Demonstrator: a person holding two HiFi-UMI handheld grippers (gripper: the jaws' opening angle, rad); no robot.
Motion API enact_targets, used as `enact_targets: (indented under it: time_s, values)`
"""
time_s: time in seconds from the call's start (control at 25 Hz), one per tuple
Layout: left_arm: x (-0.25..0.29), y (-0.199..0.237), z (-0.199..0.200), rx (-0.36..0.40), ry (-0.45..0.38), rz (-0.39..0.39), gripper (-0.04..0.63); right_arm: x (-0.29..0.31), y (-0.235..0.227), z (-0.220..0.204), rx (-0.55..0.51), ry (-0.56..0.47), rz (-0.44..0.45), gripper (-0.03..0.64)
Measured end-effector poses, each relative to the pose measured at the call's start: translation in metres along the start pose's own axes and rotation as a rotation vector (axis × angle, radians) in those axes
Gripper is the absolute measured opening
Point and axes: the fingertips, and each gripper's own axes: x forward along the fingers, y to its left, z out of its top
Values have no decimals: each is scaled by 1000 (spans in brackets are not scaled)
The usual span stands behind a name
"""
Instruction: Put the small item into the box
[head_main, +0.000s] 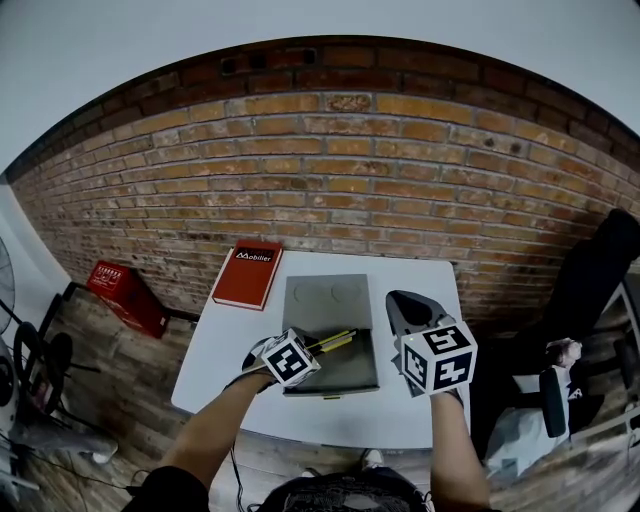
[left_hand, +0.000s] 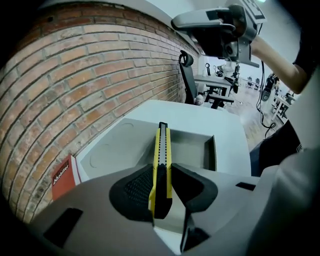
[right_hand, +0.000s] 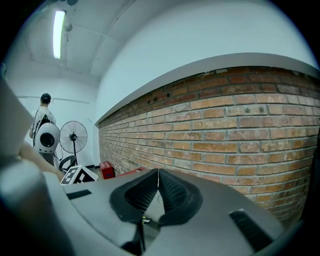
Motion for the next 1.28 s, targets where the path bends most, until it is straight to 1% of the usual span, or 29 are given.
enact_targets:
  time_s: [0.08, 0.24, 0.48, 0.6, 0.72, 0.76, 0.88, 1.08, 1.2, 1.28]
  values:
    - [4, -4, -3, 1, 28, -16, 132, -1, -3, -1, 0, 3, -6, 20]
    - [16, -8, -5, 16, 52, -48, 132, -2, -9, -1, 4, 4, -19, 20]
    - [32, -4, -13, 25, 109, -56, 132, -2, -17, -5, 11, 16, -34, 20]
    - [41, -4, -18, 15, 133, -69, 132, 0, -18, -7, 9, 22, -33, 20]
    - [48, -11, -27, -16, 164, -110, 132, 1, -21, -8, 10, 25, -37, 20]
    - [50, -11, -30, -15, 172, -114, 132, 1, -23, -8, 12, 26, -40, 20]
    - [53, -6, -31, 4, 178, -95, 132, 0, -28, -8, 16, 25, -45, 20]
    - [57, -3, -28, 2, 179, -81, 132, 1, -32, -11, 21, 26, -52, 20]
    - [60, -5, -41, -18, 234, -90, 133, 1, -33, -13, 24, 32, -53, 20]
    - [61, -7, -44, -16, 250, -93, 133, 1, -35, -14, 27, 33, -56, 20]
